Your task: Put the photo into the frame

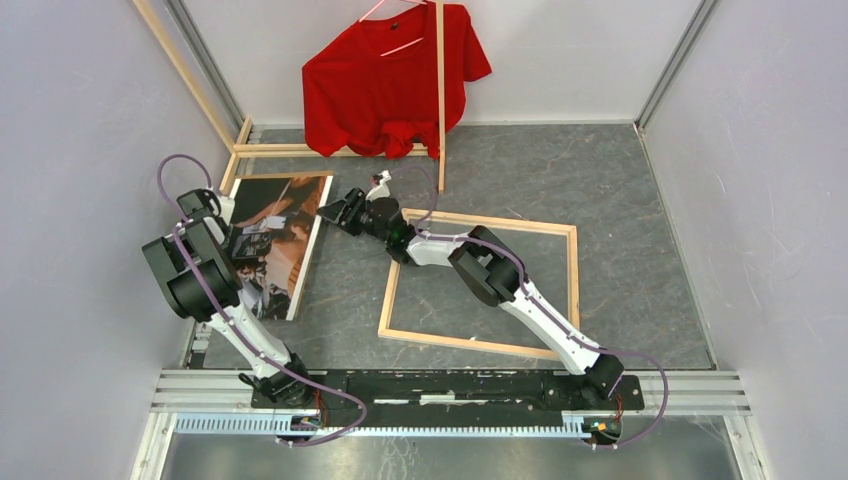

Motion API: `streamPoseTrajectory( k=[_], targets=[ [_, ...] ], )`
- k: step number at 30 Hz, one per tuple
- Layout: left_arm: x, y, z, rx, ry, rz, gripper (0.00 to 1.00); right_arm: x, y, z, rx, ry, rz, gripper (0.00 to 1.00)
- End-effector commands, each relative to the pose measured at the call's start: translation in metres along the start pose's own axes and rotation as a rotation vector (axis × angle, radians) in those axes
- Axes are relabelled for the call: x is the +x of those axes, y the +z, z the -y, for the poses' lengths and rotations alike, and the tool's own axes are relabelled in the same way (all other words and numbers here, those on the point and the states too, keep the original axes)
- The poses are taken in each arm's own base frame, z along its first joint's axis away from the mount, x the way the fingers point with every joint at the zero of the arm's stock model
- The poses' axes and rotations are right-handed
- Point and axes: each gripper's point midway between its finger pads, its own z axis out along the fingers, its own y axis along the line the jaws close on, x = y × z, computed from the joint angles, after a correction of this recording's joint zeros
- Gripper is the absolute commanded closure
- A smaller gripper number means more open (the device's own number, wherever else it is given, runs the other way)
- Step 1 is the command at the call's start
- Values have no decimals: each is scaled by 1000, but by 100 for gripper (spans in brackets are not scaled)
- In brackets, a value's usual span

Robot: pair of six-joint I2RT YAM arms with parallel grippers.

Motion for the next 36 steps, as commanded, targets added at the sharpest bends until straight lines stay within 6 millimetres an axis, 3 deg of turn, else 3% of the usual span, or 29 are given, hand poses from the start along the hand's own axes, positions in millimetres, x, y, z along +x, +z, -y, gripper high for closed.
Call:
streamPoseTrajectory(
  k=[1, 6, 11, 14, 19, 22, 27, 32, 34, 36],
  targets=[
    [17, 1, 11, 49, 37, -37, 44, 18, 6, 20, 30, 18, -19, 41],
    [13, -2, 11, 59, 36, -22, 44, 31, 8, 24, 37, 36, -34, 61],
    [15, -4, 15, 81, 38, -22, 44, 34, 7, 16, -4, 56, -32, 78],
    [17, -7, 18, 101, 45, -28, 43, 25, 4, -1, -49, 67, -28, 100],
    [10, -23, 17, 164, 48, -13, 32, -2, -26, -31, -69, 33, -2, 100],
    [-5, -50, 23, 283, 35, 39, 24, -16, -58, -42, -31, -16, 2, 100],
    [-19, -85, 36, 394, 49, 88, 22, -18, -109, -37, 25, -36, -8, 100],
    [-10, -76, 49, 356, 101, 50, 24, -5, -122, -16, 118, -50, -68, 99],
    [-4, -67, 50, 330, 103, 26, 26, 2, -121, -7, 153, -55, -104, 91],
    [-1, -57, 46, 289, 98, 8, 28, 6, -123, 6, 202, -59, -125, 89]
  ],
)
